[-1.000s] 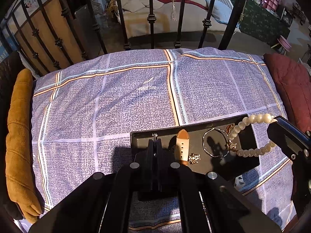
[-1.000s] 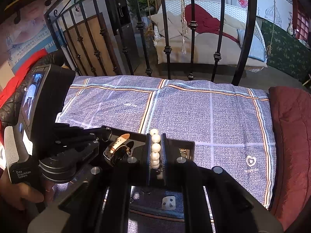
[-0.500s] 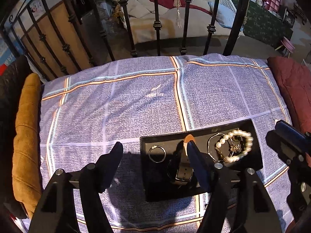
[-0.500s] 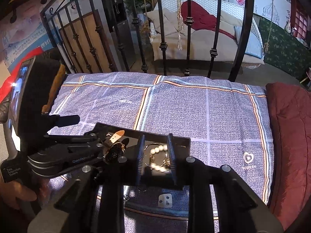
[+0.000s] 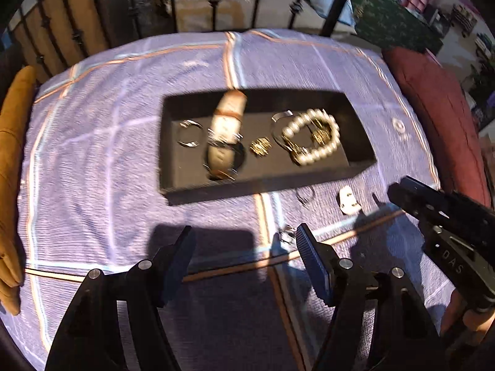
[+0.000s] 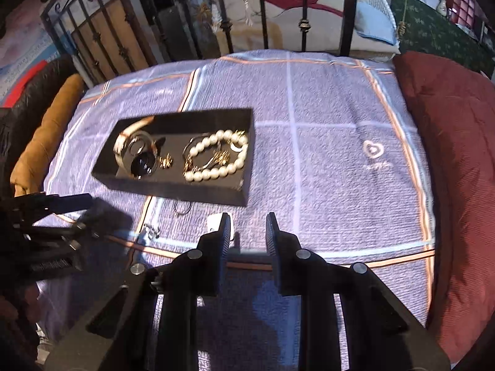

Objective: Organize jewelry
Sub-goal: 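Lower the pearl bracelet into the box and open the right tool, then grasp the white earring card beside the box with the right tool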

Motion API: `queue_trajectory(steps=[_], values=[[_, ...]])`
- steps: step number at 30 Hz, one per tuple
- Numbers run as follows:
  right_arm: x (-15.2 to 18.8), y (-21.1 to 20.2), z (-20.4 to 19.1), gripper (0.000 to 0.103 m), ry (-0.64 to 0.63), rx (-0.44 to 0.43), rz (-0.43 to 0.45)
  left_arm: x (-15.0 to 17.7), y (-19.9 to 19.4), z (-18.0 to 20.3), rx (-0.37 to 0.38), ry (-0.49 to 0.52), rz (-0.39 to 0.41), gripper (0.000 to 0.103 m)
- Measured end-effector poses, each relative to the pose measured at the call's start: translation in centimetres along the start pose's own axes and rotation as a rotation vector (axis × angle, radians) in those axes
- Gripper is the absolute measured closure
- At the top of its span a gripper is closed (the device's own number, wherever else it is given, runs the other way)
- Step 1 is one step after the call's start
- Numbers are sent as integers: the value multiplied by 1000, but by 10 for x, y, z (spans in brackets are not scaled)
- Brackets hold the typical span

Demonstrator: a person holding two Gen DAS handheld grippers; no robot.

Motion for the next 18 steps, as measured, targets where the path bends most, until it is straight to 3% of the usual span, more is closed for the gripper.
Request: queue_trajectory(steps=[3,6,14,16,18], values=[[1,13,-13,78,-26,-11,-8,-3,19,11,-3,14,-22,38],[1,29,-22,79,-34,-21,-34,-6,34,10,-37,10,-60,45],[-2,51,-21,78,-23,-34,-77,-3,38,12,-90,61,-56,50],[-1,51,-23,78,-30,-26,-72,-1,36,9,-91,52,-53,57],[-1,48,-20,84,-12,-34,-68,1,34,2,-89,34,-54,75]])
Point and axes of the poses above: each gripper's, at about its wrist camera, not at the fingertips, and y roughly the way its jaws point, z to its right, x to its underside, the point moved 4 cm from there along y, roughly the way its jaws point, and after that the axes turned 14 degrees about -z, right-handed, at the moved point
